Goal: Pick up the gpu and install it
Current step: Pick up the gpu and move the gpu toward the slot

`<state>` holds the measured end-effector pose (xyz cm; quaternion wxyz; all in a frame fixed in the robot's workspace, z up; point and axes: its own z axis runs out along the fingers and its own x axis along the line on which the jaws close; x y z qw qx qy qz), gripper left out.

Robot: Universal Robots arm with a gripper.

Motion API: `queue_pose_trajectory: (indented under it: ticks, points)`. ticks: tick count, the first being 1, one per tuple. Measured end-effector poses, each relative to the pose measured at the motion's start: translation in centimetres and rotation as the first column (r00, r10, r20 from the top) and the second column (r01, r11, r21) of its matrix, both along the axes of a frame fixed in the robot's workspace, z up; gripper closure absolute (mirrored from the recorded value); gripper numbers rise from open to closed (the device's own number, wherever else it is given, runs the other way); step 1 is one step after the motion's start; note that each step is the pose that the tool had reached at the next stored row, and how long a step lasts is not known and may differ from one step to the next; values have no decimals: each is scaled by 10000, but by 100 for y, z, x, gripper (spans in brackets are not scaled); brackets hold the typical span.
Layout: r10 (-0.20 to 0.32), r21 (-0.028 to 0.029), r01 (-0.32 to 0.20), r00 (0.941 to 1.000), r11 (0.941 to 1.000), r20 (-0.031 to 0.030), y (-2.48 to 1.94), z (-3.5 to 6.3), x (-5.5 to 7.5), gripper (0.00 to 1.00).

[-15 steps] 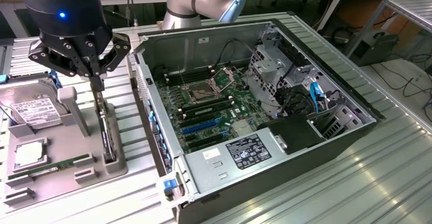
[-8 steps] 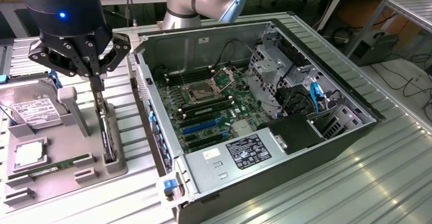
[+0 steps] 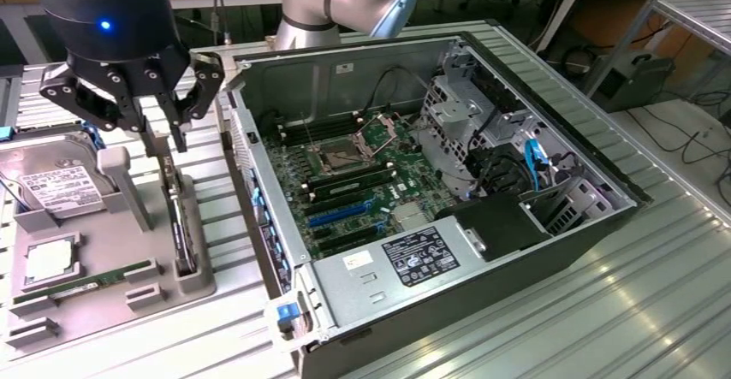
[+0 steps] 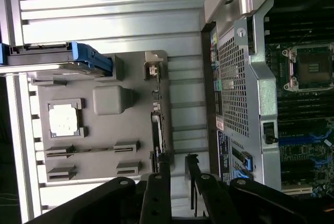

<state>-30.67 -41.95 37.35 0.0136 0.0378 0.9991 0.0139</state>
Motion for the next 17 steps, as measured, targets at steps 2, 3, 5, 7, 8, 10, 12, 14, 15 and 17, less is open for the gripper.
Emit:
queue_pose_trajectory:
  ticks: [2, 3, 5, 7, 8, 10, 12, 14, 15, 17]
  points:
    - [-1, -3, 1, 10000, 10000, 7, 0, -34, -25, 58]
    - [-1, -2, 1, 10000, 10000, 8, 0, -52, -34, 58]
    - [0, -3, 0, 10000, 10000, 7, -2, -95, -57, 58]
    - [1, -3, -1, 10000, 10000, 7, -4, -146, -84, 58]
    - [1, -3, -1, 10000, 10000, 7, -6, -172, -96, 58]
    - [1, -3, -1, 10000, 10000, 7, -10, -244, -127, 58]
    - [2, -3, -2, 10000, 10000, 7, -13, -286, -140, 58]
    - [1, -2, -1, 10000, 10000, 8, -17, -348, -152, 58]
    - [1, -3, -1, 10000, 10000, 7, -18, -369, -155, 58]
    - [1, -2, -1, 10000, 10000, 7, -22, -419, -159, 58]
